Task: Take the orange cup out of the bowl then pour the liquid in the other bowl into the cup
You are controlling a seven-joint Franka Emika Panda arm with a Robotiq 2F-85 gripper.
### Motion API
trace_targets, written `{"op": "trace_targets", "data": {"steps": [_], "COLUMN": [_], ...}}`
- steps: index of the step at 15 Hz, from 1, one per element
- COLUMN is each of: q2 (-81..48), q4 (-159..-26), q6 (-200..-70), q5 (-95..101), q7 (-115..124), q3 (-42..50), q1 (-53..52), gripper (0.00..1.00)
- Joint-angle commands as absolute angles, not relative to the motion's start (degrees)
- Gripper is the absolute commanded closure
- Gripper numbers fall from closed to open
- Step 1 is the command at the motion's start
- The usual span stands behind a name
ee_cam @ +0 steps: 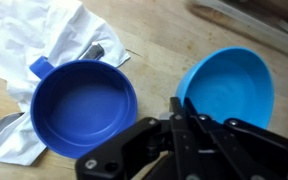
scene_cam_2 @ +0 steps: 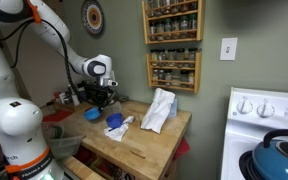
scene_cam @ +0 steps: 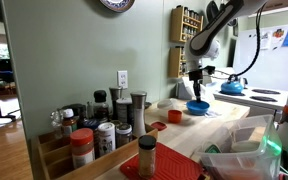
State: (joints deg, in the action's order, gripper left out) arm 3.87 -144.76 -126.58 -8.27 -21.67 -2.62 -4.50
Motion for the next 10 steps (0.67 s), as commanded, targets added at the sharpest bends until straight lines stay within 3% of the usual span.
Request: {"op": "trace_targets", "data": {"steps": [1, 10], "q2": [3.45, 0.35], "q4": [-147.68, -150.9], "q6": [-129.22, -137.28], "q5": [-10.8, -15.41], "q7": [-26.93, -27.3], "q3": [-2.28, -2.93], "q1": [-4.51, -4.37], "gripper": [0.99, 0.99]}}
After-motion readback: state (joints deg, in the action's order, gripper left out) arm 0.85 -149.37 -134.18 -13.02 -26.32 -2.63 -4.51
